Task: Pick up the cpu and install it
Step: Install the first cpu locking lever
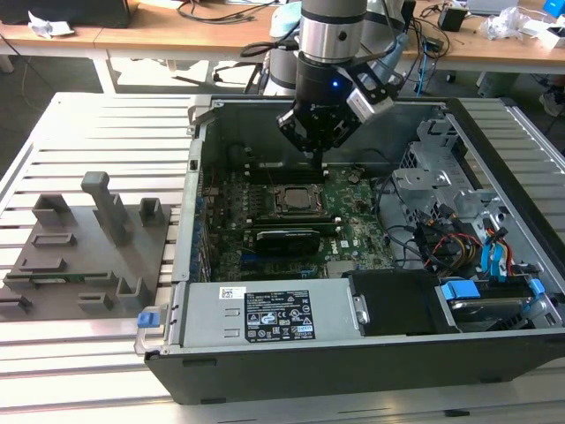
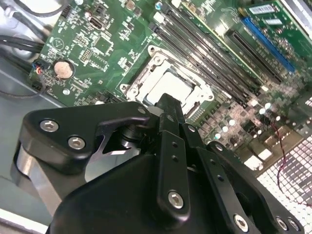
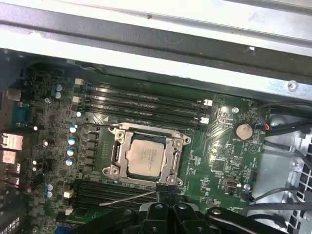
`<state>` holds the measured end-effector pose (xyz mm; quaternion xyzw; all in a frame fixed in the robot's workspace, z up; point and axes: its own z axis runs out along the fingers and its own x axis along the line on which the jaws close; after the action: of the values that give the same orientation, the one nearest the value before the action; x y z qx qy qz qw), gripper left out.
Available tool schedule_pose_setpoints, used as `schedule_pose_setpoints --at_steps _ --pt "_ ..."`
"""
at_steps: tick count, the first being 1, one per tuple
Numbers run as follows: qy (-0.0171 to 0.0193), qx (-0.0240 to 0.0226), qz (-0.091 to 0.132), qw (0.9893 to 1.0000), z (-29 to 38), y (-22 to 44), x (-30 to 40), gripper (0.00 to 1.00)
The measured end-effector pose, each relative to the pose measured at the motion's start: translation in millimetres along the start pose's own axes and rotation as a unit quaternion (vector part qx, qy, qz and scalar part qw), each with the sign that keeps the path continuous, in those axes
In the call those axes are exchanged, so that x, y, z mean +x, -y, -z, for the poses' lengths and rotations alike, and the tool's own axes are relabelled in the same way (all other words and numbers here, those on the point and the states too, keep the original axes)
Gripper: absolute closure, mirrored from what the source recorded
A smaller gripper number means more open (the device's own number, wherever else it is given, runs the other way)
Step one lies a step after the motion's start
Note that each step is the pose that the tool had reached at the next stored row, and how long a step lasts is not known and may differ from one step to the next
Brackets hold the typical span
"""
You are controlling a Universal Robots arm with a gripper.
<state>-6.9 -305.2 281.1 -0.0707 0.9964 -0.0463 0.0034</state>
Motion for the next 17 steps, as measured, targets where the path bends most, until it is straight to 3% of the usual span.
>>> schedule_pose_setpoints --at_steps 2,4,6,10,14,17 --pt "-0.0019 -0.0051 -0.007 1.0 -0.1 -0.1 0.1 0.89" --pt "-0.0017 -0.0166 -0.014 0.9998 -0.1 -0.1 0.2 0.89" --pt "-0.0014 -0.0245 -0.019 0.9995 -0.4 0.0 0.3 0.89" --pt "-0.0009 -0.03 -0.023 0.9993 -0.6 0.4 2.2 0.89" --pt "-0.0009 -0.03 -0.023 0.9993 -0.5 0.4 2.3 0.89" --pt "-0.0009 -0.03 -0.023 0.9993 -0.5 -0.3 7.0 0.89"
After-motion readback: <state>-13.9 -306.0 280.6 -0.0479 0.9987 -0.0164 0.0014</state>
